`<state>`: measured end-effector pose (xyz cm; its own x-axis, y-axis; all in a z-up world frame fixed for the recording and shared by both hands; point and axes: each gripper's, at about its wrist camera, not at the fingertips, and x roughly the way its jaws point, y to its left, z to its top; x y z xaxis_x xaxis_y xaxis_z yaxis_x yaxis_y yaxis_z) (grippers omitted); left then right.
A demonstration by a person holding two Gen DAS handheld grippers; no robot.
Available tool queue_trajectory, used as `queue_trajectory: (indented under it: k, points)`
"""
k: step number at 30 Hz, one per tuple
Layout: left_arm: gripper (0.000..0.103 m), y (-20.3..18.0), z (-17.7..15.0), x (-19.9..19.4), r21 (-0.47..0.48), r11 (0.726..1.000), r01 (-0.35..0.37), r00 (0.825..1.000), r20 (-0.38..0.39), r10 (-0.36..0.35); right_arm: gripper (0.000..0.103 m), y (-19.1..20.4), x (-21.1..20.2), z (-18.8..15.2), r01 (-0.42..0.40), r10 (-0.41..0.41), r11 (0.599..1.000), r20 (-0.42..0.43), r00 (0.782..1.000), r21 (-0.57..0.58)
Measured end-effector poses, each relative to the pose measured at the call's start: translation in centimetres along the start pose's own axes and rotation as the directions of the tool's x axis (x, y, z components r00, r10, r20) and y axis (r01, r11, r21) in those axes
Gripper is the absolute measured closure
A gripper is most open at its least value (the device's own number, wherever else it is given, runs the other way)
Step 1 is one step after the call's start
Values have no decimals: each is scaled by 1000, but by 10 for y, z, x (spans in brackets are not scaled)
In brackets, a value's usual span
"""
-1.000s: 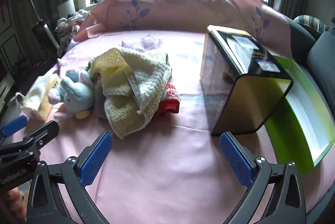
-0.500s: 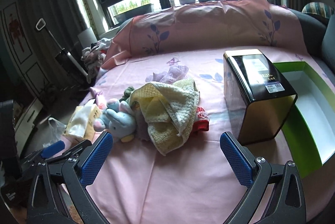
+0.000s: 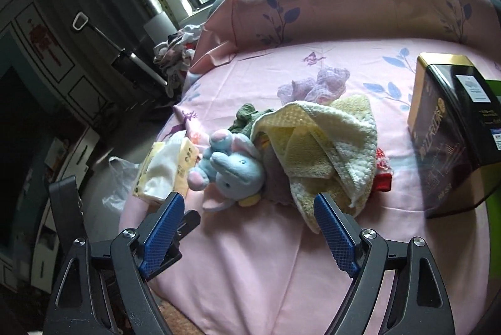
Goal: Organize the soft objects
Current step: 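Move the right tool toward the light-blue plush elephant, then grasp the light-blue plush elephant with the right tool and lift it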
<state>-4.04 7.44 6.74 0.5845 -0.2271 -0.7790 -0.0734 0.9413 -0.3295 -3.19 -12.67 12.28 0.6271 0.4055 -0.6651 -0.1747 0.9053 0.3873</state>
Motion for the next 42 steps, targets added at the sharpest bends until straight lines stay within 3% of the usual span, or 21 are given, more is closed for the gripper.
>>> queue_trajectory:
  k: [4,8,10,20,24,28,34,36,37,39,40,42]
  points:
    - [37,-3,6,15,-14,999,40,999,-17,-40,17,9,28,18,-35,36,999,-71,997,3]
    - [42,-8,14,28,-45,995,84,996,-20,-85,32,15,69,33,-71,72,997,-176,982,14]
    - [46,-10,17,36,-63,992,105,994,-28,-107,34,12,92,37,-79,83,996,-235,968,27]
    - [50,-17,27,56,-65,985,161,987,-3,-162,34,11,156,45,-20,-9,997,-346,938,-80]
    - [53,-17,28,59,-61,980,188,982,16,-187,42,6,158,47,-37,2,995,-345,939,-94]
    - [64,-28,28,50,12,984,178,983,49,-178,48,1,148,45,-68,36,994,-316,948,-90]
    - [64,-52,25,11,108,978,179,973,129,-193,51,-2,97,47,-112,101,993,-196,975,-47]
    - [64,-65,25,-6,148,969,198,964,151,-220,53,-3,70,50,-129,121,990,-137,983,-52]
    - [69,-71,25,-14,168,957,238,953,152,-264,63,-2,57,51,-153,147,987,-109,983,-50]
    - [81,-86,24,-28,190,934,303,933,142,-331,67,-4,31,53,-230,228,973,-78,971,-27]
    - [86,-95,23,-34,210,928,307,931,134,-338,68,-2,23,54,-206,204,978,-62,977,-26]
    - [85,-111,18,-40,255,920,297,933,126,-337,68,-5,12,53,-154,153,988,-44,987,-32]
